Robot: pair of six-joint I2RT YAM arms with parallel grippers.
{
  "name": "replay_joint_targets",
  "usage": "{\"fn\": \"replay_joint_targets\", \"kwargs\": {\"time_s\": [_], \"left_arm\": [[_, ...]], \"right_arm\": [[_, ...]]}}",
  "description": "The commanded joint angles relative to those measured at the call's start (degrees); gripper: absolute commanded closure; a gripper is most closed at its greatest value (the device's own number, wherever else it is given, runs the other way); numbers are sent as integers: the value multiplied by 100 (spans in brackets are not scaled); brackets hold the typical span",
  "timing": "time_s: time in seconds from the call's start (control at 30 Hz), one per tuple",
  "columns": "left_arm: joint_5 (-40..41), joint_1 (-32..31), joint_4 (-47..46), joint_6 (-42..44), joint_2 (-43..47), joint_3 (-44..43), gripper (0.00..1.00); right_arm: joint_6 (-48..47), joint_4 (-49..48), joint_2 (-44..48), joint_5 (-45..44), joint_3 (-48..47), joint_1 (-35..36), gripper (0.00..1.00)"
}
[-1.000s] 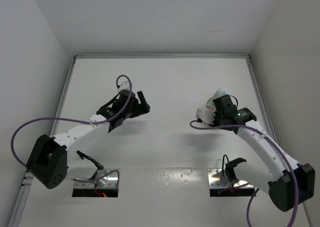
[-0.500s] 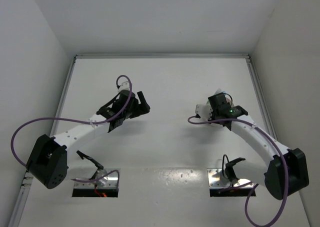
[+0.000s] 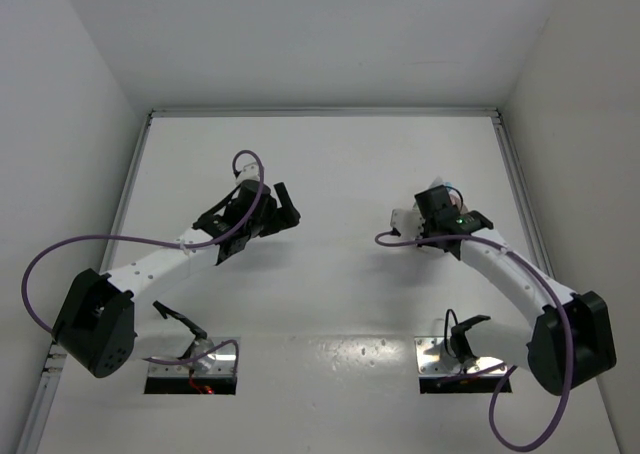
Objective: Sort the stationery into containers
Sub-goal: Place the stationery in the storage box, then reset both arms
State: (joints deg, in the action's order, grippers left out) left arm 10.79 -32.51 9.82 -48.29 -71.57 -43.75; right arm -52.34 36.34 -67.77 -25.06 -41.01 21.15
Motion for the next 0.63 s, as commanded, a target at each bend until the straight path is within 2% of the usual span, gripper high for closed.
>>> {"fn": "replay_joint_targets", "kwargs": {"time_s": [0.0,0.03,0.1,0.13,0.17,0.2,0.23,0.27,0.3,0.33,0.37,0.4,0.43,0.47,0.53,0.6], "left_arm": [[-24,70,-130,13,152,15,12],[-24,70,-130,65,152,15,15],[-181,70,-200,144,152,15,39],[-252,70,-279,145,152,15,85],[-322,70,-279,206,152,15,100],[-401,70,-279,293,152,-37,100],[-611,70,-279,364,152,-116,100],[-717,70,-279,460,152,-177,100],[-831,70,-227,774,152,-396,100],[-1094,70,-157,1012,152,-554,100],[-1218,70,-43,1258,100,-721,69],[-1315,70,245,1687,99,-897,44],[-1238,70,422,1848,99,-1238,20],[-1098,9,606,1980,99,-1424,0],[-590,-71,1082,2315,99,-1845,0],[-193,-71,1267,2482,169,-2023,0]], "right_arm": [[546,232,333,394,-581,4,91],[697,825,395,1145,-1140,4,100],[1066,1208,553,2036,-1644,-49,100],[1642,1148,746,2745,-1925,-49,99],[2013,930,834,2987,-1928,-49,85],[2530,554,931,3085,-1928,-49,62],[3693,54,1010,2790,-1763,-49,45],[4209,-873,1011,2491,-1648,-49,9],[4797,-1353,1063,1496,-1525,-49,0],[5595,-1723,977,1130,-1428,-49,0],[5933,-2101,872,665,-1427,-49,0],[6119,-2104,705,-158,-1505,-49,0],[6417,-2104,321,-610,-1819,-49,0],[6420,-2104,169,-893,-1970,-49,0],[6298,-2550,97,-1525,-1815,-49,2],[6052,-3060,210,-1503,-1595,-49,0]]}}
